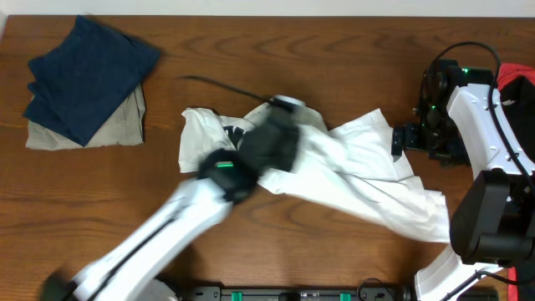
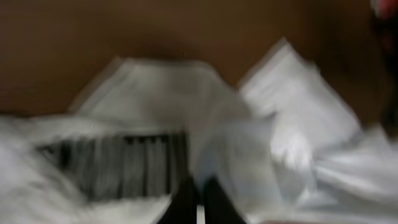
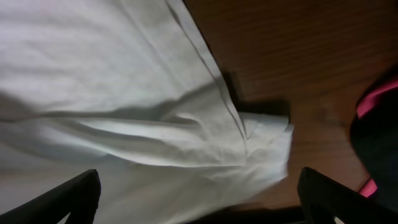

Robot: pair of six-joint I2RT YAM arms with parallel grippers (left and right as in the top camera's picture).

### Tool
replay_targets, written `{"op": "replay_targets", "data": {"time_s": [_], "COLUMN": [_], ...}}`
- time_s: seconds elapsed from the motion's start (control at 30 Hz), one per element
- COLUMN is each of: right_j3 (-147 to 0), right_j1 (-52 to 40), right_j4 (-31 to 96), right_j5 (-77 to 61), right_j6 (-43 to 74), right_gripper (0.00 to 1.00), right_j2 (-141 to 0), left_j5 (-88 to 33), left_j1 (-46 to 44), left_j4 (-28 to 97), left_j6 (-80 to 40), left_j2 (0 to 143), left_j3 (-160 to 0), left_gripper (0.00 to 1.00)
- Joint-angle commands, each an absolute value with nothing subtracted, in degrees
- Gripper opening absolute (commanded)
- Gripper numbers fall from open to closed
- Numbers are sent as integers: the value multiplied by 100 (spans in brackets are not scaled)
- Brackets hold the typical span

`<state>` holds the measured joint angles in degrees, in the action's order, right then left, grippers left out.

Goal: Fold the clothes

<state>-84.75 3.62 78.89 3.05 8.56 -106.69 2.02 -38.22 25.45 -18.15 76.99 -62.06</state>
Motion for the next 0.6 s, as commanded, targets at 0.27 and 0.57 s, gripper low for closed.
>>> {"op": "replay_targets", "data": {"time_s": [0.27,0.57], "right_j3": [-8466,-8296], "right_j1": [399,-294], "right_j4": [8394,8344], "right_j5": [-856,-1986], "right_j6": [379,-108], "right_gripper": [99,99], "right_j2": [-10641,-10641], "left_j5": [233,220], "left_j1": [-1981,-1979], "left_j4": [5946,6211], "left_j6": [-2351,-2440], "left_j2": [5586,5568], "left_j3": [-6250,-6248], "left_gripper": [6,6]}}
